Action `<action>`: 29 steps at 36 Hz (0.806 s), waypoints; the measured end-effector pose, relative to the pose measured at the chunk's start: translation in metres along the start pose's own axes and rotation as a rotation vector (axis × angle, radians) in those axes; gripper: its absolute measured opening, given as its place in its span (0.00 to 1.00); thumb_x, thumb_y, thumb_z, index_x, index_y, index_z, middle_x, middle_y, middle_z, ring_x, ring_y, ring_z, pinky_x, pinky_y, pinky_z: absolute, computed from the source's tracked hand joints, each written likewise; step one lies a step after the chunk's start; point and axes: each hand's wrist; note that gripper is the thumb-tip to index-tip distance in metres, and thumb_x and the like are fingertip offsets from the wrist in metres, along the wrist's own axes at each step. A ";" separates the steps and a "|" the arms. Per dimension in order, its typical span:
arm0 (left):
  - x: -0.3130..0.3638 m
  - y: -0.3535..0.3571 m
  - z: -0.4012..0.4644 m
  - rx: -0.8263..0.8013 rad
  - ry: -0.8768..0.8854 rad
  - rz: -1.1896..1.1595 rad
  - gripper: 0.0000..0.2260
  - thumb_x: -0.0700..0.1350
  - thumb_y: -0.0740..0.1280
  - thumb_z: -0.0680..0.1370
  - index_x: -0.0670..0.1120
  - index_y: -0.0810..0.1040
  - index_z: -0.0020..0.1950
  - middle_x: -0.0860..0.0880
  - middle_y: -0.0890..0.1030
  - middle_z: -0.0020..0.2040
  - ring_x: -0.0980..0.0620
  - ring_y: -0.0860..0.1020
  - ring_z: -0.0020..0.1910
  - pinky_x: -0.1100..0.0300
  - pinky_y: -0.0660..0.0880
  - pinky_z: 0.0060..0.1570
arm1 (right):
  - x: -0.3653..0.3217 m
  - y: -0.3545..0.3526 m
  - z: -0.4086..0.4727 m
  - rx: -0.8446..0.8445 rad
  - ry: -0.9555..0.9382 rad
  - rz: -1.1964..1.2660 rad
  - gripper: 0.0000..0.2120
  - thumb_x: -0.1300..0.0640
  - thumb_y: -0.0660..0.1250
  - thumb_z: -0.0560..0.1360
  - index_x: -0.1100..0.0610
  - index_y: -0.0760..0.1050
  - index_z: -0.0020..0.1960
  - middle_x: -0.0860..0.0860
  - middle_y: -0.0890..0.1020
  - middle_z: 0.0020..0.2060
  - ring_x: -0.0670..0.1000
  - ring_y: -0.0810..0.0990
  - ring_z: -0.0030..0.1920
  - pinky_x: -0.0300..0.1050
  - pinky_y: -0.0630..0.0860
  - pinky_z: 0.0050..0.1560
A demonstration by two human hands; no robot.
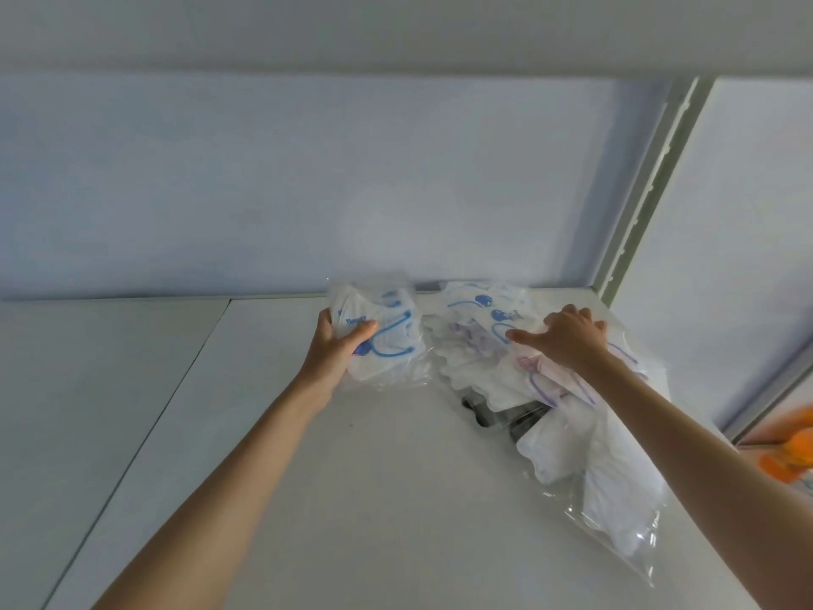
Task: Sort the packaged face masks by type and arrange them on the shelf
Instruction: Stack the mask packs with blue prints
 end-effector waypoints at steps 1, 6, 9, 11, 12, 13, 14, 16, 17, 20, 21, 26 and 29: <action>0.000 0.000 -0.001 -0.004 -0.003 0.002 0.14 0.43 0.72 0.75 0.48 0.69 0.55 0.47 0.78 0.50 0.51 0.80 0.46 0.54 0.77 0.50 | -0.001 0.002 -0.001 -0.048 0.009 -0.036 0.42 0.23 0.56 0.67 0.60 0.78 0.56 0.57 0.75 0.59 0.59 0.70 0.61 0.54 0.66 0.60; -0.002 0.003 -0.010 -0.006 -0.010 -0.016 0.16 0.42 0.71 0.76 0.45 0.68 0.58 0.47 0.77 0.50 0.53 0.79 0.45 0.62 0.77 0.43 | -0.007 0.009 0.003 -0.133 0.033 0.039 0.39 0.25 0.59 0.67 0.57 0.76 0.60 0.57 0.76 0.59 0.60 0.70 0.62 0.58 0.64 0.64; -0.004 0.001 -0.014 0.005 -0.007 0.005 0.14 0.42 0.72 0.75 0.46 0.69 0.56 0.48 0.78 0.49 0.53 0.79 0.45 0.61 0.76 0.45 | -0.011 0.008 0.003 -0.106 0.036 0.162 0.33 0.30 0.65 0.68 0.50 0.74 0.64 0.56 0.75 0.62 0.59 0.69 0.64 0.57 0.63 0.64; -0.005 -0.001 -0.016 0.007 -0.010 0.010 0.14 0.42 0.72 0.75 0.47 0.69 0.55 0.48 0.78 0.48 0.53 0.79 0.44 0.62 0.76 0.43 | -0.012 0.008 0.003 -0.085 0.030 0.265 0.30 0.33 0.69 0.67 0.47 0.73 0.63 0.56 0.75 0.61 0.59 0.69 0.63 0.54 0.64 0.63; -0.005 -0.002 -0.017 0.010 -0.012 0.009 0.14 0.42 0.72 0.75 0.46 0.69 0.55 0.48 0.78 0.48 0.53 0.79 0.44 0.63 0.76 0.42 | -0.013 0.007 0.002 -0.075 0.033 0.314 0.30 0.35 0.71 0.67 0.47 0.72 0.63 0.56 0.75 0.61 0.58 0.70 0.62 0.54 0.66 0.62; -0.005 -0.003 -0.018 0.014 -0.011 0.009 0.15 0.42 0.72 0.75 0.46 0.69 0.56 0.48 0.78 0.48 0.54 0.79 0.44 0.64 0.76 0.41 | -0.014 0.007 0.002 -0.066 0.040 0.371 0.30 0.38 0.74 0.66 0.48 0.72 0.64 0.56 0.74 0.61 0.58 0.70 0.62 0.54 0.67 0.62; -0.004 -0.005 -0.019 0.017 -0.012 0.012 0.15 0.42 0.72 0.75 0.45 0.69 0.57 0.48 0.78 0.48 0.54 0.79 0.43 0.66 0.76 0.38 | -0.015 0.006 0.001 -0.060 0.051 0.428 0.32 0.41 0.76 0.65 0.49 0.71 0.65 0.57 0.73 0.62 0.58 0.71 0.61 0.55 0.68 0.62; -0.004 -0.008 -0.020 0.025 -0.008 0.019 0.16 0.42 0.71 0.76 0.43 0.68 0.59 0.49 0.77 0.48 0.55 0.79 0.43 0.69 0.75 0.35 | -0.017 0.003 -0.002 -0.040 0.050 0.549 0.34 0.48 0.78 0.64 0.53 0.70 0.66 0.58 0.70 0.63 0.59 0.72 0.60 0.55 0.70 0.62; -0.004 -0.009 -0.021 0.029 -0.005 0.023 0.16 0.42 0.71 0.76 0.43 0.68 0.59 0.49 0.77 0.48 0.56 0.79 0.42 0.70 0.74 0.34 | -0.018 0.002 -0.003 -0.029 0.040 0.613 0.35 0.51 0.79 0.64 0.54 0.69 0.67 0.59 0.69 0.63 0.59 0.73 0.59 0.53 0.71 0.62; -0.002 -0.013 -0.021 0.039 0.003 0.020 0.16 0.41 0.71 0.76 0.43 0.68 0.59 0.49 0.77 0.48 0.56 0.78 0.42 0.71 0.74 0.32 | -0.021 -0.002 -0.004 -0.010 0.044 0.810 0.38 0.61 0.79 0.64 0.55 0.66 0.69 0.59 0.67 0.64 0.57 0.73 0.59 0.50 0.72 0.61; -0.002 -0.013 -0.021 0.041 0.005 0.020 0.16 0.41 0.71 0.76 0.43 0.68 0.59 0.49 0.77 0.47 0.56 0.78 0.42 0.71 0.74 0.32 | -0.022 -0.002 -0.003 -0.018 0.070 0.902 0.40 0.64 0.79 0.63 0.55 0.65 0.70 0.58 0.67 0.64 0.57 0.72 0.60 0.49 0.72 0.61; 0.000 -0.015 -0.021 0.035 0.020 0.020 0.15 0.41 0.71 0.76 0.43 0.68 0.58 0.49 0.77 0.48 0.56 0.78 0.42 0.71 0.75 0.34 | -0.021 -0.013 -0.002 -0.127 0.291 1.394 0.43 0.74 0.74 0.65 0.59 0.57 0.74 0.59 0.75 0.56 0.55 0.77 0.56 0.47 0.73 0.61; 0.001 -0.016 -0.021 0.023 0.015 0.018 0.16 0.42 0.71 0.76 0.44 0.68 0.59 0.49 0.77 0.49 0.56 0.79 0.43 0.69 0.76 0.35 | -0.023 -0.023 -0.008 -0.202 0.283 1.519 0.33 0.73 0.69 0.70 0.65 0.59 0.71 0.57 0.75 0.49 0.52 0.78 0.49 0.35 0.78 0.43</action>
Point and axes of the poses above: each hand's wrist, its own z-axis towards the middle knuckle, its own y-axis out of the palm, x = y × z
